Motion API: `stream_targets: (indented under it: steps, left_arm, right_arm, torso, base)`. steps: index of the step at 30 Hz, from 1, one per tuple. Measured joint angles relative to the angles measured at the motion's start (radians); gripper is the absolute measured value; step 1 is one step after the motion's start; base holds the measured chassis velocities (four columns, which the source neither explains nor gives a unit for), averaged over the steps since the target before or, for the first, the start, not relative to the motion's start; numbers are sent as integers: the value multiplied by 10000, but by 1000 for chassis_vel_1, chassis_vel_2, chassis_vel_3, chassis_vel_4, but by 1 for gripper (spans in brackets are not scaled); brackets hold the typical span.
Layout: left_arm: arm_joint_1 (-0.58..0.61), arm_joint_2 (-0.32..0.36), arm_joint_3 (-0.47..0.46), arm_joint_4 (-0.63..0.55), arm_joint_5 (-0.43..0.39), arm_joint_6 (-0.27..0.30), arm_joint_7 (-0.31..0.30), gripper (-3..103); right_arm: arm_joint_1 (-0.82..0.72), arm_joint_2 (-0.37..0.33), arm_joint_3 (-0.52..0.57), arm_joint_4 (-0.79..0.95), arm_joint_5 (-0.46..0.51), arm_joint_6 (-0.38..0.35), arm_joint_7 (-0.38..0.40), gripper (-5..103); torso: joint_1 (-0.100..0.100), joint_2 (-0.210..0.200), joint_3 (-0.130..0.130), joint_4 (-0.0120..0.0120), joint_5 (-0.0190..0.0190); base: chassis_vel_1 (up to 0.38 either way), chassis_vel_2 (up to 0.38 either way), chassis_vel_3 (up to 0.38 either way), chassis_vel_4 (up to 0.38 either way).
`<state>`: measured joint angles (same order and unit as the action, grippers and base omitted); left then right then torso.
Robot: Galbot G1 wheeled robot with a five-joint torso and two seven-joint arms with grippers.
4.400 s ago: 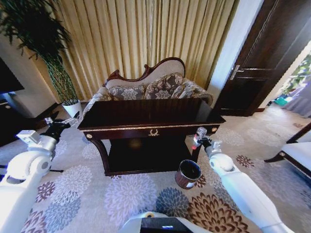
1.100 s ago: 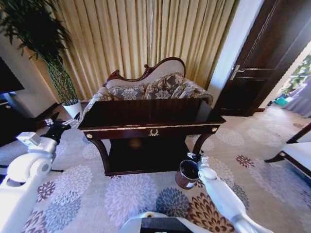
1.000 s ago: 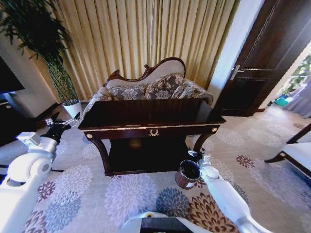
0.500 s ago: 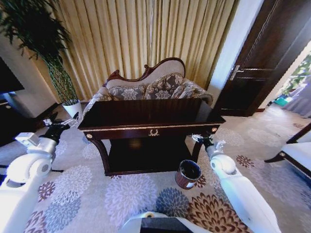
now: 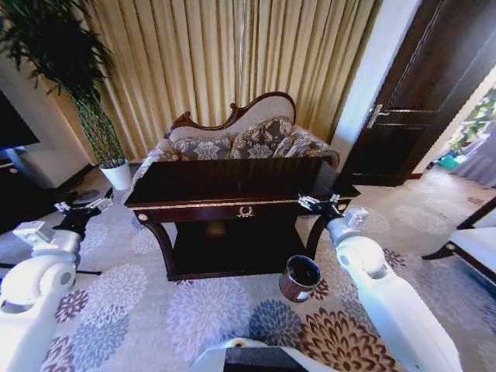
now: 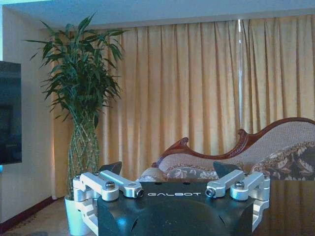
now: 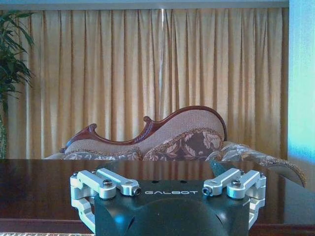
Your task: Move to the front of the table and place the trash on the table into the trash bin.
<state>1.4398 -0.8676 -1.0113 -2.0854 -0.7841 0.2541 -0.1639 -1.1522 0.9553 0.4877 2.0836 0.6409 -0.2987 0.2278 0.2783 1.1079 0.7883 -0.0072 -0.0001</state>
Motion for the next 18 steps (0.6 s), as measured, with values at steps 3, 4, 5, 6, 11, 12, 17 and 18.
stream_targets:
  steps: [3, 4, 5, 6, 11, 12, 17, 18]
  left_arm:
    - [-63, 66, 39, 37, -3, -2, 18, 100]
    - [-63, 66, 39, 37, -3, -2, 18, 100]
    - [-86, 86, 70, 52, -4, -4, 33, 100]
    - [-102, 92, 96, 64, -4, -6, 40, 100]
    - [-128, 98, 156, 85, -4, -19, 54, 100]
    - [-133, 100, 167, 87, -4, -23, 59, 100]
    - [-143, 113, 180, 100, -3, -42, 69, 100]
    - [-147, 120, 181, 102, -3, -46, 72, 100]
  right_arm:
    - [-47, 0, 3, 32, 0, -2, 5, 100]
    - [-47, 0, 3, 32, 0, -2, 5, 100]
    - [-62, 0, 9, 44, -1, -2, 5, 100]
    - [-72, 4, 17, 53, -1, -2, 5, 100]
    - [-95, 11, 25, 60, -5, -2, 5, 100]
    - [-99, 15, 25, 61, -8, 2, 4, 100]
    - [-137, 32, 3, 60, -32, 24, 0, 100]
    - [-151, 40, -8, 60, -39, 28, -1, 100]
  torso:
    - [0, 0, 0, -2, 1]
    - [0, 0, 0, -2, 1]
    - [0, 0, 0, -1, 1]
    - [0, 0, 0, -1, 1]
    - [0, 0, 0, 1, 1]
    - [0, 0, 0, 1, 0]
    - [0, 0, 0, 0, 1]
    - [0, 0, 1, 0, 1]
  base:
    - [0, 0, 0, 0]
    - [0, 0, 0, 0]
    - [0, 0, 0, 0]
    - [0, 0, 0, 0]
    - [0, 0, 0, 0]
    - [0, 0, 0, 0]
    - [0, 0, 0, 0]
    - [0, 0, 0, 0]
